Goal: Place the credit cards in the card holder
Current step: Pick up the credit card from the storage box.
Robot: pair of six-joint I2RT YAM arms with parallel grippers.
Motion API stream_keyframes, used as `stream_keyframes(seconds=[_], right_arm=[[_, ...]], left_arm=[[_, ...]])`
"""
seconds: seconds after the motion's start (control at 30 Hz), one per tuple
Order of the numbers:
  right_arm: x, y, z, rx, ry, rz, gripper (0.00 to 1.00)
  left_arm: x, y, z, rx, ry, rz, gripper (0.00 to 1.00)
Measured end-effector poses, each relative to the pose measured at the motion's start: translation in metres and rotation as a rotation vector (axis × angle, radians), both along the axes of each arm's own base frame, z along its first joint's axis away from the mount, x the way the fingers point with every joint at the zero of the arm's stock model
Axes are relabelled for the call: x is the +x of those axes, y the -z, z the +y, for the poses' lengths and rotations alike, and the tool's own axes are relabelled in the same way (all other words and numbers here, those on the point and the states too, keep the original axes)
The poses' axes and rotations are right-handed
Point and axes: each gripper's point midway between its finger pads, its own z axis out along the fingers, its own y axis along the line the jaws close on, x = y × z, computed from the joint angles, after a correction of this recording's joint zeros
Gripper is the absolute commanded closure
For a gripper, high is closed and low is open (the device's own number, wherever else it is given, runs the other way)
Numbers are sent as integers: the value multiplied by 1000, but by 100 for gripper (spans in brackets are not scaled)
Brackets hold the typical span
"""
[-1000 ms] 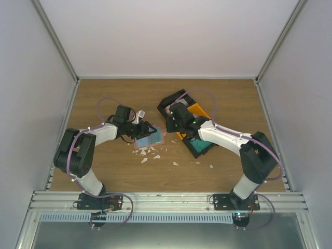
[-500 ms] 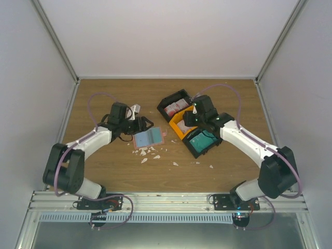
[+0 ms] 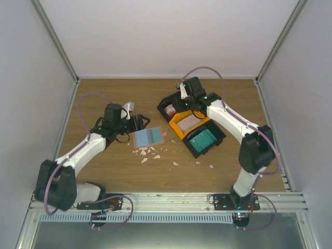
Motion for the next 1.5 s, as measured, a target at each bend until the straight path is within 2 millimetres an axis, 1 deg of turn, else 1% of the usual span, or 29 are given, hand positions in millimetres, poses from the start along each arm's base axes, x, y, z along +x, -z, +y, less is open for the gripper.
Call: stream_keyframes(seconds=[0.07, 0.17, 0.33, 0.43, 0.53, 0.63, 0.73, 0.83, 1.0, 1.07, 1.3, 1.5], right_arm=[[16, 5, 11, -11, -30, 3, 52], [39, 19, 22, -36, -73, 18, 53], [70, 49, 27, -80, -115, 61, 57], [88, 66, 24, -104, -128, 77, 58], [98, 82, 26, -128, -155, 89, 58], [105, 97, 32, -148, -196, 101, 57], [107, 110, 37, -157, -229, 115, 57], [105, 120, 39, -160, -253, 132, 57], [102, 133, 39, -172, -274, 159, 58], [99, 137, 38, -176, -283, 174, 58], [91, 139, 40, -167, -311, 204, 59], [88, 134, 45, -139, -332, 216, 59]], left_arm=[[8, 11, -5, -11, 5, 54, 33], [23, 25, -15, -38, 15, 124, 39], [49, 41, -32, -87, 30, 191, 48], [65, 46, -41, -122, 35, 201, 52], [80, 51, -49, -151, 40, 208, 54], [93, 61, -59, -168, 49, 223, 54], [101, 73, -70, -178, 64, 242, 54], [104, 84, -79, -184, 77, 267, 55], [101, 96, -86, -182, 87, 294, 62], [100, 101, -87, -179, 87, 303, 64], [100, 111, -89, -173, 87, 324, 67], [101, 112, -91, -172, 91, 323, 71]])
